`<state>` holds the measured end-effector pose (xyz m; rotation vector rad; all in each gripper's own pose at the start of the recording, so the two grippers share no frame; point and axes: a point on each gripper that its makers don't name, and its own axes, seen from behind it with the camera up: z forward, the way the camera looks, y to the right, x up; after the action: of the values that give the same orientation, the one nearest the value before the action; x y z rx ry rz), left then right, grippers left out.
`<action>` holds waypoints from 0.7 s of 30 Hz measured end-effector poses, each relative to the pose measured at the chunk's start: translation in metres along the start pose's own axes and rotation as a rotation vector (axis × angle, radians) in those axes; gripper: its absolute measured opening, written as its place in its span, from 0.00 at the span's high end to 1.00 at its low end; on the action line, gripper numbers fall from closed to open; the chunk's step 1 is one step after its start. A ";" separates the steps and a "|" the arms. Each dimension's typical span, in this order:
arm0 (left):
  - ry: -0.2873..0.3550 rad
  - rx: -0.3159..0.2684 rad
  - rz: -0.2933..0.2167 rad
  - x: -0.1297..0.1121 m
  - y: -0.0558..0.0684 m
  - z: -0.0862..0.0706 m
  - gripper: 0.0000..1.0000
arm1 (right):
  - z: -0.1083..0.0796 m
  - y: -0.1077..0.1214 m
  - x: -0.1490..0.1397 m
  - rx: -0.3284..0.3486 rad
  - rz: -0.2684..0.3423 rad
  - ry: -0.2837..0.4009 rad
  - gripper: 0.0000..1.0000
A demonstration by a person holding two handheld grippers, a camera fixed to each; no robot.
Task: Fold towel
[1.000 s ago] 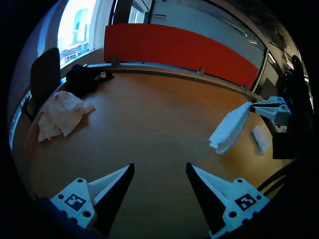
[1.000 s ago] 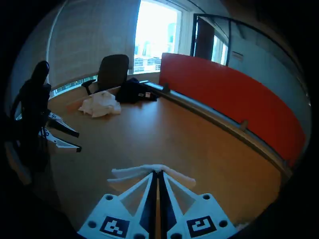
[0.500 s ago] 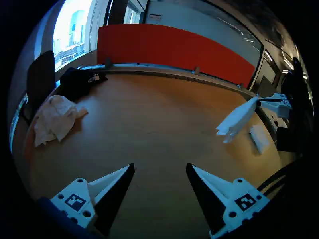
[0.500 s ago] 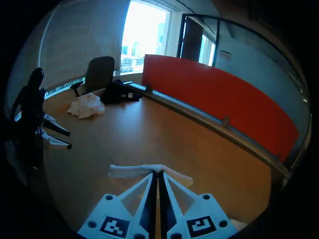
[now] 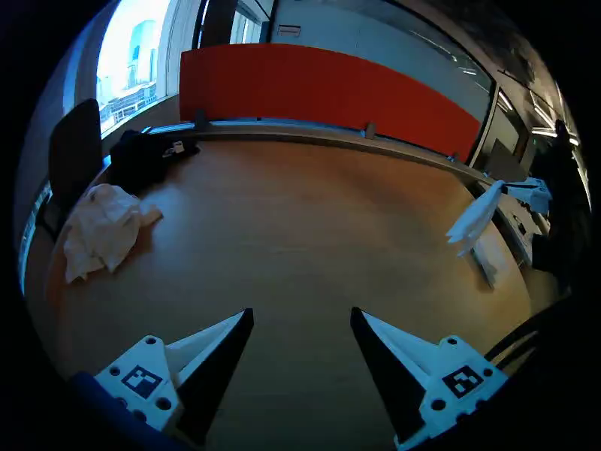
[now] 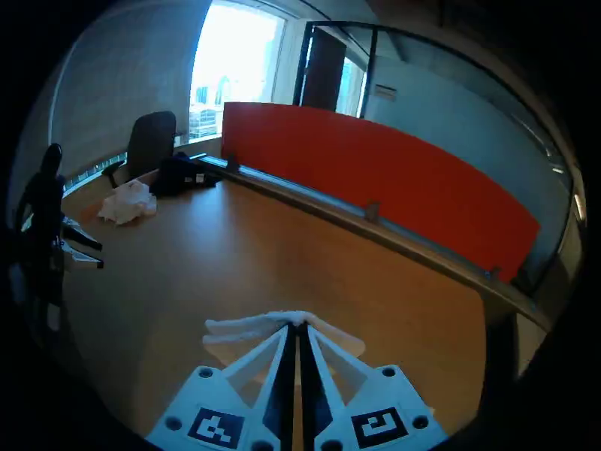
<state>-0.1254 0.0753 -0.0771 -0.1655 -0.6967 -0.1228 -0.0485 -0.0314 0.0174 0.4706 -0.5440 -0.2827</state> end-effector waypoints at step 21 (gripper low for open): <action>-0.018 0.029 0.031 0.006 0.010 0.005 0.04 | -0.018 0.115 -0.031 -0.114 0.027 -0.052 0.95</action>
<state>-0.1229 0.0854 -0.0706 -0.1497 -0.7133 -0.0821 -0.0490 0.0854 0.0479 0.3461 -0.5812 -0.2994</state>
